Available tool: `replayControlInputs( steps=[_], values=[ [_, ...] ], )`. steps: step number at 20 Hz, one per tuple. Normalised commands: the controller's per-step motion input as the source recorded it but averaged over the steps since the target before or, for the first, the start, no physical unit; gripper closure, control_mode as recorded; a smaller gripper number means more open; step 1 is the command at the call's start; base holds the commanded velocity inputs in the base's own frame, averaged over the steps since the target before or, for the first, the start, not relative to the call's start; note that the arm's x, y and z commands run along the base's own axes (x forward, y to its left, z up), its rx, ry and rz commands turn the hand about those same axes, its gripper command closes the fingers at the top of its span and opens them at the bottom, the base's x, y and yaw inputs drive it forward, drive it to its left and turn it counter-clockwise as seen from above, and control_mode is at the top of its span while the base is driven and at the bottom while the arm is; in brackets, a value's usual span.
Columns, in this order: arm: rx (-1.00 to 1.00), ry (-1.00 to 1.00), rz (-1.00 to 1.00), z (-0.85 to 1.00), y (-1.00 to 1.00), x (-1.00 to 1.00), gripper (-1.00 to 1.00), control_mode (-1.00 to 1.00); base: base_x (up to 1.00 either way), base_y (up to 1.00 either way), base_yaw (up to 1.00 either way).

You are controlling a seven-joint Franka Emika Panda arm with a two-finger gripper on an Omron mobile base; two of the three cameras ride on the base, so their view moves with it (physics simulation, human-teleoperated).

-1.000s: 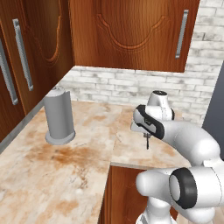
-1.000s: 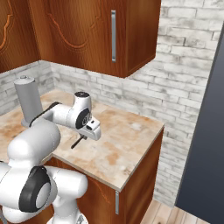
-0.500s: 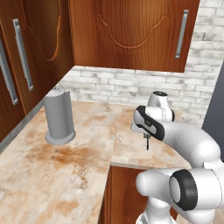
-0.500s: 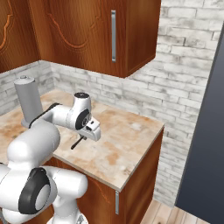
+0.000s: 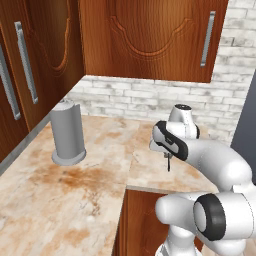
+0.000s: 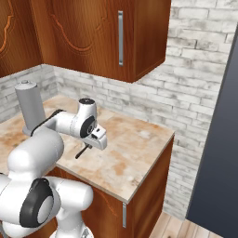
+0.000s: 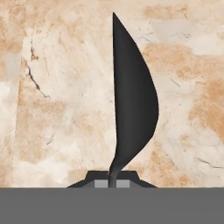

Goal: Take the fork and place it on the left side of the plate. Then take the spoon and place it on the right side of the plate. Make sure they're directly next to the plate.

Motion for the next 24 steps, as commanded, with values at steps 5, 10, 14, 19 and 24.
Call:
replayControlInputs(
  steps=[5,10,14,19,24],
  values=[
    [0.00,0.00,0.00,0.00,0.00,0.00,1.00,1.00,-0.04,0.00,0.00],
    [0.00,0.00,0.00,0.00,0.00,0.00,1.00,1.00,-0.23,-0.37,-0.10],
    [0.00,0.00,0.00,0.00,0.00,0.00,1.00,1.00,-0.31,-0.74,-0.12],
    [0.00,0.00,0.00,0.00,0.00,0.00,1.00,1.00,-0.42,-0.66,-0.17],
    [0.00,0.00,0.00,0.00,0.00,0.00,1.00,1.00,-0.26,-0.47,-0.41]
  ],
)
